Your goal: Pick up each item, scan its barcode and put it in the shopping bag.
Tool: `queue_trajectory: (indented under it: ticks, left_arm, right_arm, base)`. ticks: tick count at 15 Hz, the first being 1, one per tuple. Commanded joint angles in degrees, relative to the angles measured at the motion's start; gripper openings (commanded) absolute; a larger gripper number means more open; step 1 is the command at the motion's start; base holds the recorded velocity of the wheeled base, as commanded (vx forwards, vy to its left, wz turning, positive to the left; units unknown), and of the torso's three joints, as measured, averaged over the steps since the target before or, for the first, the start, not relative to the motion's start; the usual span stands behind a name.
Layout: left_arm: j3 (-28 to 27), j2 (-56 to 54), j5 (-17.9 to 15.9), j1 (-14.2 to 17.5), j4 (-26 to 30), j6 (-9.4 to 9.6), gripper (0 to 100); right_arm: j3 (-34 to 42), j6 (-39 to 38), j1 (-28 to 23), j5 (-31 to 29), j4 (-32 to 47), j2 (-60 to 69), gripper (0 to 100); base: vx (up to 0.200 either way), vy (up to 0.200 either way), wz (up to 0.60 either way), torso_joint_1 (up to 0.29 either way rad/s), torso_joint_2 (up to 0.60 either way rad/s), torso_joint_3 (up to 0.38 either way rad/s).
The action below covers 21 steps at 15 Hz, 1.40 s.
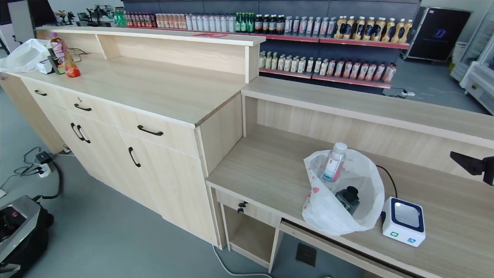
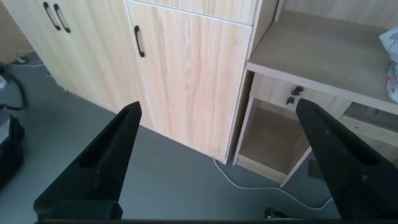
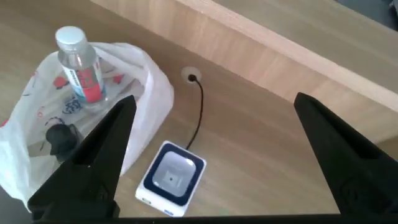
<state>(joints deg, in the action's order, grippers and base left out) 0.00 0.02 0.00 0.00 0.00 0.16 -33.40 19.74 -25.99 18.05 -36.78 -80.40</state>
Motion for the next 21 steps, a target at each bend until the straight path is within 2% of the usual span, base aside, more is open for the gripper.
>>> queue_trajectory:
  ticks: [1,4,6,8,10,12,13,16,20,21]
  left_arm:
    - [0.00,-0.02,0.00,0.00,0.00,0.02,100]
    - [0.00,-0.02,0.00,0.00,0.00,0.02,100]
    - [0.00,-0.02,0.00,0.00,0.00,0.02,100]
    - [0.00,-0.02,0.00,0.00,0.00,0.02,100]
    - [0.00,-0.02,0.00,0.00,0.00,0.02,100]
    - [0.00,-0.02,0.00,0.00,0.00,0.02,100]
    - [0.00,-0.02,0.00,0.00,0.00,-0.07,100]
    - [0.00,-0.02,0.00,0.00,0.00,0.02,100]
    - [0.00,-0.02,0.00,0.00,0.00,0.02,100]
    - [0.00,-0.02,0.00,0.00,0.00,-0.07,100]
  right_arm:
    - [-5.80,-1.72,-2.49,-1.97,11.73,10.79,100]
    - [-5.36,-5.85,-0.64,-6.98,17.62,16.59,100]
    - [-3.86,-6.20,3.14,-10.50,27.81,25.64,100]
    - [-2.90,-9.28,7.01,-17.53,33.79,31.79,100]
    - [1.59,-12.79,11.75,-25.44,36.52,37.77,100]
    - [14.33,-14.73,15.62,-25.96,30.45,48.49,100]
    - [19.69,-14.81,17.82,-24.82,28.25,53.77,100]
    - [32.52,-14.99,20.19,-20.52,25.35,66.60,100]
    - [33.40,-17.72,27.75,-20.78,28.52,73.54,100]
    - [33.40,-17.80,28.01,-20.87,29.48,75.39,100]
  base:
    - [0.000,0.000,-0.60,0.002,0.01,0.002]
    - [0.000,0.000,-0.60,0.006,0.01,0.004]
    - [0.000,0.000,-0.60,0.002,0.00,0.002]
    - [0.000,0.000,-0.60,-0.002,0.00,0.000]
    - [0.000,0.000,-0.60,0.000,0.01,0.002]
    - [0.000,0.000,-0.30,0.001,0.00,0.001]
    - [0.000,0.000,0.00,0.000,0.00,0.000]
    - [0.000,0.000,0.00,0.000,0.00,0.000]
    - [0.000,0.000,0.00,0.000,0.00,0.000]
    - [0.000,0.000,0.00,0.000,0.00,0.000]
